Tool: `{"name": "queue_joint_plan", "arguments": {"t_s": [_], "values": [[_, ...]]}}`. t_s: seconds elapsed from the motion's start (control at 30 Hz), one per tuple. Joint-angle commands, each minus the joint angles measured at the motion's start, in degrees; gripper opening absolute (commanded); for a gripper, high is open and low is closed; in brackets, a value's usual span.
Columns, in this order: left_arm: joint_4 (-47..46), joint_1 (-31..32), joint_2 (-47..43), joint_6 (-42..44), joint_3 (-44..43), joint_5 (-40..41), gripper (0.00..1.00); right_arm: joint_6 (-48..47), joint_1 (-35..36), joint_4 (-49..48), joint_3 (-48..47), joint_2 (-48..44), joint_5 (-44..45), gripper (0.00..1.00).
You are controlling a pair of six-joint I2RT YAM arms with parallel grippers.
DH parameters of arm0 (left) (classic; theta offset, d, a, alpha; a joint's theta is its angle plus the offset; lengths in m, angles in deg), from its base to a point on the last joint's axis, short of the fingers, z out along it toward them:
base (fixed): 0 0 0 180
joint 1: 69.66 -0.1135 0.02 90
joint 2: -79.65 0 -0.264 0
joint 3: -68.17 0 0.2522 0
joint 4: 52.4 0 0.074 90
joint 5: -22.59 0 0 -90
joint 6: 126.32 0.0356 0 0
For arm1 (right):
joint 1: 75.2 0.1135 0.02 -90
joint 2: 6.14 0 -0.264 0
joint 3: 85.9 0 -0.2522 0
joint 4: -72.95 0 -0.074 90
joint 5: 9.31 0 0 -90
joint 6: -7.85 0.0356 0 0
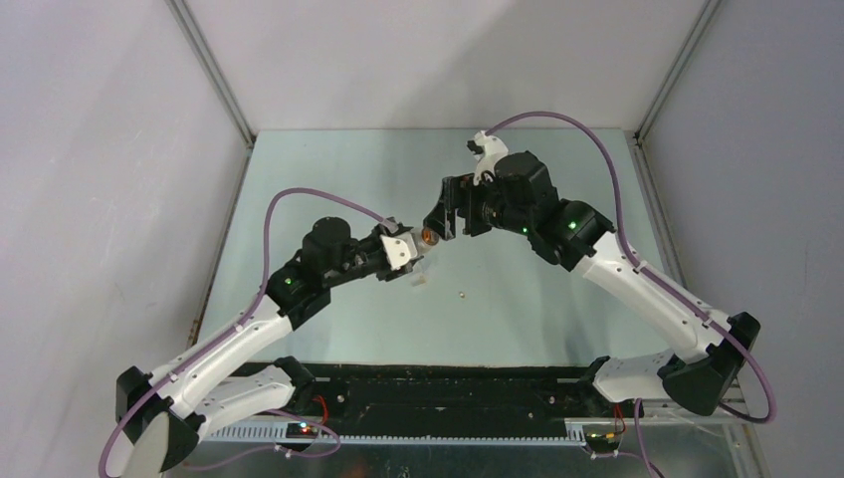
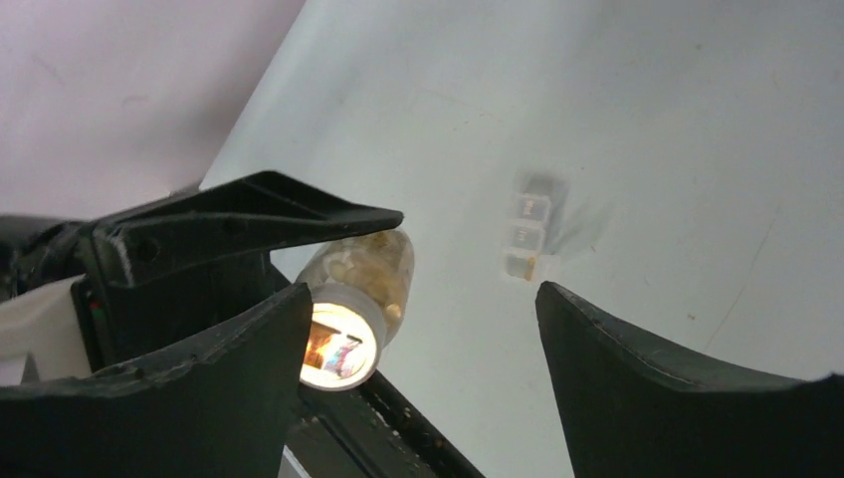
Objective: Sort the pills into containers
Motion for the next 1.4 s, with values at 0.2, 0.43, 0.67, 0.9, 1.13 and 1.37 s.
{"name": "queue_joint_plan", "arguments": {"t_s": [0.2,0.43,0.67,0.9,1.13,1.37], "values": [[-2.9,0.2,-0.4,-1.1,-0.5,-0.2,0.00,-2.4,3.9,-1.2,-2.2,2.5,-7.4,0.87],[-3.8,0.2,-1.0,-2.1,0.0,-0.3,0.05,0.9,5.8,0.2,-3.8,6.3,-2.6,0.78],[-6.8,0.2,-2.2,-4.7,1.7,0.8,0.33,2.8,5.0,-4.3,-1.1,5.3,-1.6,0.38],[-9.5,0.2,-3.5,-6.9,3.9,3.6,0.99,5.3,-0.8,-2.3,2.7,1.7,7.1,0.25],[-13.3,0.2,-3.8,-11.7,5.4,12.9,0.99,2.7,-14.1,4.9,10.6,-0.2,16.4,0.25],[-11.7,0.0,0.1,-28.3,0.2,32.1,0.99,0.0,-21.7,2.7,18.2,1.9,19.7,0.28]]}}
